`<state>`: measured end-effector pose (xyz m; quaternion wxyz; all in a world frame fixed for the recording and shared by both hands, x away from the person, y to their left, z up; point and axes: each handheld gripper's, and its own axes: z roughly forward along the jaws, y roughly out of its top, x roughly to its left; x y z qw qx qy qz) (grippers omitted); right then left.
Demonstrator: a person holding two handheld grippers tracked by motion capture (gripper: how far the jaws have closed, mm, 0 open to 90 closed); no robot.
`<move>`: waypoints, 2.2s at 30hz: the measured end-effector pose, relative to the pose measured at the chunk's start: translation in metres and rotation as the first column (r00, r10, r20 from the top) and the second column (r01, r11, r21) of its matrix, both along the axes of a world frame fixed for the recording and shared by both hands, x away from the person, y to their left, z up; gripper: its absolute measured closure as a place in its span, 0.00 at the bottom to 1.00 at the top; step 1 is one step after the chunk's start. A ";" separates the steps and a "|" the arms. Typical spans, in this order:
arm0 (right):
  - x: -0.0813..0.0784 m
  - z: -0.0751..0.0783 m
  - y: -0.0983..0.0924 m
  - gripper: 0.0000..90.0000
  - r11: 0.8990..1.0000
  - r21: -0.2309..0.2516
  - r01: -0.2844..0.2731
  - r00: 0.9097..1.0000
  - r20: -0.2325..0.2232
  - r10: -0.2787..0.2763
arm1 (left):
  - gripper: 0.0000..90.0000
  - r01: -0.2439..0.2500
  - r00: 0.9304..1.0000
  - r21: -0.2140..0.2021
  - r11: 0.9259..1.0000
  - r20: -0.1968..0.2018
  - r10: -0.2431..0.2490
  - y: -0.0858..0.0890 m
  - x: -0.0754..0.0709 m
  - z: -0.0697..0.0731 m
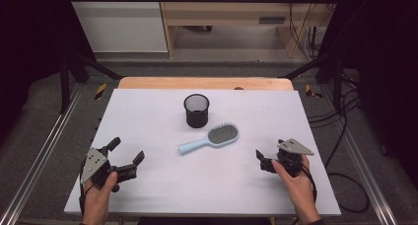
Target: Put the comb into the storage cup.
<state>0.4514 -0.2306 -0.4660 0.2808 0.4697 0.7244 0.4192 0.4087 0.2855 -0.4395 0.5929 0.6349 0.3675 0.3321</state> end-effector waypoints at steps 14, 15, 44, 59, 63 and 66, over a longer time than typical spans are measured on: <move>0.044 0.026 0.027 0.21 0.986 -0.142 -0.088 0.985 -0.161 0.065 | 0.03 0.013 1.000 0.017 1.000 -0.009 -0.013 -0.004 -0.002 -0.001; 0.048 0.028 0.027 0.25 0.985 -0.144 -0.096 0.982 -0.177 0.070 | 0.03 0.011 1.000 0.018 1.000 -0.009 -0.011 -0.003 -0.002 -0.001; 0.122 0.038 0.064 0.99 0.949 -0.262 -0.175 0.976 -0.175 0.131 | 0.03 0.011 1.000 0.022 1.000 -0.007 -0.011 -0.004 -0.001 -0.001; 0.143 0.009 0.083 1.00 0.976 -0.138 -0.168 0.957 -0.259 0.128 | 0.03 -0.007 1.000 0.025 1.000 -0.027 0.008 -0.006 -0.001 -0.001; 0.141 0.008 0.092 1.00 0.976 -0.124 -0.181 0.955 -0.260 0.144 | 0.03 0.000 1.000 0.031 1.000 -0.026 0.000 -0.007 -0.001 0.000; 0.138 0.007 0.102 1.00 0.973 -0.110 -0.205 0.950 -0.263 0.171 | 0.03 0.008 1.000 0.033 0.999 -0.026 -0.007 -0.008 -0.002 0.001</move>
